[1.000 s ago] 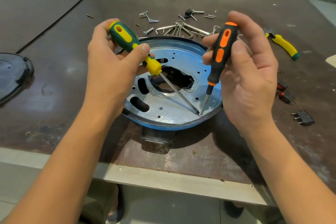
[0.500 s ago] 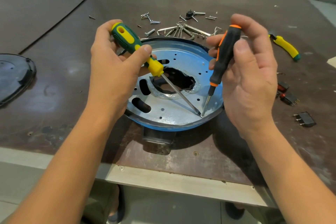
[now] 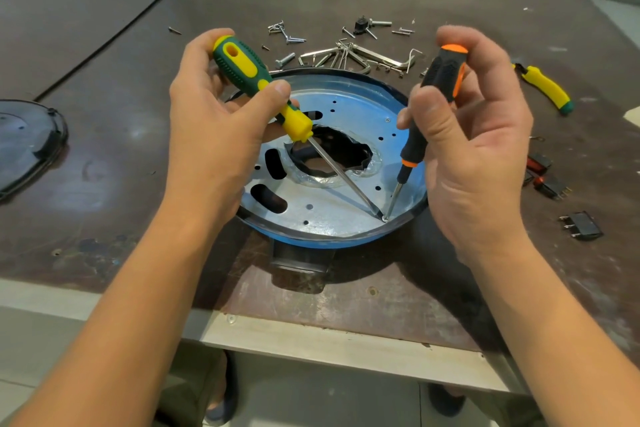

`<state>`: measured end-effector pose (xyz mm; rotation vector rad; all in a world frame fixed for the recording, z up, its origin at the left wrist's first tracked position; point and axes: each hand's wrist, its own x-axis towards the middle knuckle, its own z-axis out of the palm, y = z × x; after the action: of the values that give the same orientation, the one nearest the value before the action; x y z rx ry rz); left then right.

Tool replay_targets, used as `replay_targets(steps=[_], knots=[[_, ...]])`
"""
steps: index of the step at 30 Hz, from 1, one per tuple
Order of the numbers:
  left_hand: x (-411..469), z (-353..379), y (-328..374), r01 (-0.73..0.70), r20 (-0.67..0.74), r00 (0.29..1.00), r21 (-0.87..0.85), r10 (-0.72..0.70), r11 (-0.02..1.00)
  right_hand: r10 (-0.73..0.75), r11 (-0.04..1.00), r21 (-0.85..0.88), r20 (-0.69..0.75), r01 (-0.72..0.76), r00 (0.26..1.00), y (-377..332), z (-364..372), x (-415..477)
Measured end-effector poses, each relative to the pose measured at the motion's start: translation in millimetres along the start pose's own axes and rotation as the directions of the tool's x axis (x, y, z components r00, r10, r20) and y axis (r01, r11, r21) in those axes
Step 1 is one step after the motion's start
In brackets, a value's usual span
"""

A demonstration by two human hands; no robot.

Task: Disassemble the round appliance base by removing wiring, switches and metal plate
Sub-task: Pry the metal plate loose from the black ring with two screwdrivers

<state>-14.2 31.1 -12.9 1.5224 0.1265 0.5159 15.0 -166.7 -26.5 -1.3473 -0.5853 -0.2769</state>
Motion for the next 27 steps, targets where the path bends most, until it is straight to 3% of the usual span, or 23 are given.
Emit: replay_targets(steps=[7, 12, 19, 27], knots=[[-0.4, -0.1, 1.3, 0.001, 0.018, 1.0, -0.003, -0.001, 1.0, 0.043, 0.996, 0.076, 0.024, -0.044, 0.999, 0.7, -4.7, -1.0], [-0.3, -0.9, 0.6, 0.003, 0.024, 1.0, -0.003, -0.003, 1.0, -0.011, 1.0, 0.009, -0.012, 0.011, 1.0, -1.2, -0.4, -0.1], [-0.5, -0.6, 0.7, -0.001, 0.025, 1.0, 0.006, 0.0, 1.0, 0.076, 0.994, 0.08, 0.038, -0.079, 0.996, -1.4, -3.8, -0.4], [0.1, 0.2, 1.7, 0.002, 0.023, 1.0, 0.009, -0.002, 1.0, 0.021, 0.998, 0.052, 0.021, -0.022, 1.0, -2.6, -4.0, -1.3]])
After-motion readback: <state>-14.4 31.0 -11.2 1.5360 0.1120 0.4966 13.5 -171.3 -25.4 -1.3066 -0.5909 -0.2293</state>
